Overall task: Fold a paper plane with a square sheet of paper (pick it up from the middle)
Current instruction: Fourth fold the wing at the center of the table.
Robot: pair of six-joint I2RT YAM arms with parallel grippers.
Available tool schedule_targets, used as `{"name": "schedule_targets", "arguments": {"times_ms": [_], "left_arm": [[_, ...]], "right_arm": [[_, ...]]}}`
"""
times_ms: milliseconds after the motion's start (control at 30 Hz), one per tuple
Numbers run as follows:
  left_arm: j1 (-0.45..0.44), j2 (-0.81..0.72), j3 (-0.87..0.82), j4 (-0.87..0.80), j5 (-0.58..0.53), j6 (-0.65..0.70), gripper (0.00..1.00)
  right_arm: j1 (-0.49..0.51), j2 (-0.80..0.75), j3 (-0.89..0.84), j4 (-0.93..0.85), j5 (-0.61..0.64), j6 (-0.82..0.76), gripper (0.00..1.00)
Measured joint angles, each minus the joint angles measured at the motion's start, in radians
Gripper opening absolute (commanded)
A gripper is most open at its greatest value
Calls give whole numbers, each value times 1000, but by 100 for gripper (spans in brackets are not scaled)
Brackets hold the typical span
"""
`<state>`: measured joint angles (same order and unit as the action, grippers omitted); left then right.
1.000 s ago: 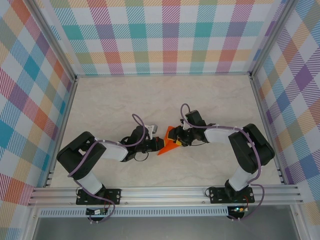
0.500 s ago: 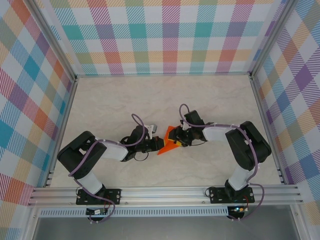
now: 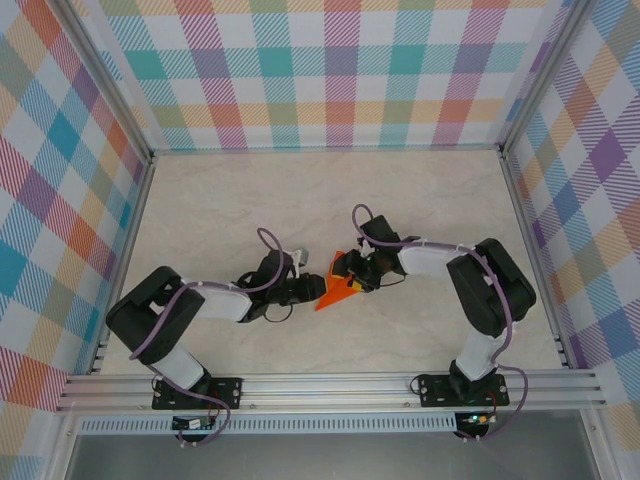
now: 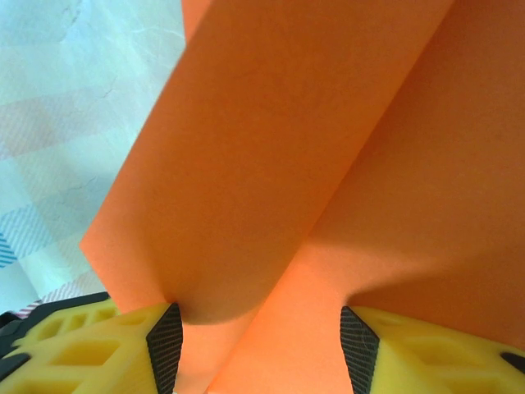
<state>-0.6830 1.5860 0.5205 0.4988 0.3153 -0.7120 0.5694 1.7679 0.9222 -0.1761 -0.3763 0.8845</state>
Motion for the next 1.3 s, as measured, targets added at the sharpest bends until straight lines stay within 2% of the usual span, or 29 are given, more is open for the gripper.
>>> {"name": "schedule_targets", "arguments": {"times_ms": [100, 233, 333, 600, 867, 1167, 1300], "left_arm": [[16, -48, -2, -31, -14, -10, 27], [25, -78, 5, -72, 2, -27, 19], [25, -69, 32, -102, 49, -32, 15], [25, -14, 74, -104, 122, -37, 14], [25, 78, 124, -112, 147, -47, 3], [25, 103, 151, -167, 129, -32, 0], [25, 117, 154, -181, 121, -32, 0]], "right_arm": [[8, 13, 29, -43, 21, 11, 57], [18, 24, 54, -81, 46, 20, 56], [23, 37, 77, -118, 67, 21, 45], [31, 63, 122, -185, 87, 27, 51], [34, 74, 141, -210, 93, 27, 52], [34, 76, 145, -217, 98, 42, 49], [34, 77, 145, -223, 104, 45, 43]]}}
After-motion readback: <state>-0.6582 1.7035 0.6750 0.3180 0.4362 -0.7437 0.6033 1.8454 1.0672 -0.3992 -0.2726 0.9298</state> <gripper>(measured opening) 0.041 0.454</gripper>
